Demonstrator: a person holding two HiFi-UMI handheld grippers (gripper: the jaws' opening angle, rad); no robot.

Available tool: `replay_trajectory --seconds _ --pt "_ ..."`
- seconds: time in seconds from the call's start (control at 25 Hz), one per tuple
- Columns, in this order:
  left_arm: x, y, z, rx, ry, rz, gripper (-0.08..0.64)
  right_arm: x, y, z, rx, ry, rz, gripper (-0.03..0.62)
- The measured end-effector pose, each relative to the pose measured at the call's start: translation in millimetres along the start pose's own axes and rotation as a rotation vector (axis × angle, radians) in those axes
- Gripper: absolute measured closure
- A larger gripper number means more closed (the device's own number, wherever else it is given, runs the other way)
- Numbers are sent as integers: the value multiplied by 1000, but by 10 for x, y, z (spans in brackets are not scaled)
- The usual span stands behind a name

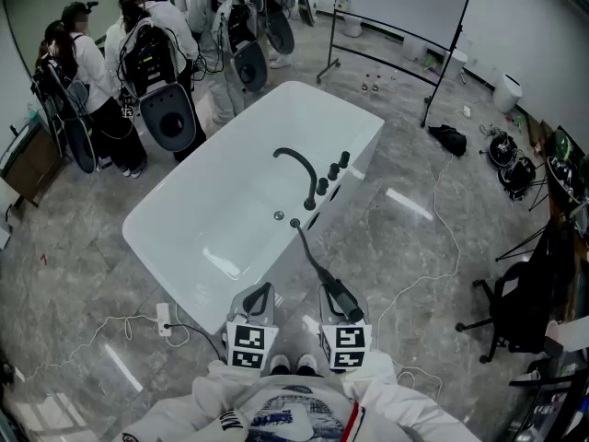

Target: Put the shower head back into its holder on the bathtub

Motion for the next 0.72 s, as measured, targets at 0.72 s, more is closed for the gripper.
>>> replay_trajectory --seconds 0.72 --pt "-103 -61 109 9 -23 -19 560 -40 24 175 -27 -21 13 456"
Point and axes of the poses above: the fingertips, and each gripper's own axes: x backward along the fingers, z to its right, y out of its underside, the point moved 10 cm from there along x, backward along the fingers, and after that the axes turned 15 degrees about -z, right-handed, at the moved point
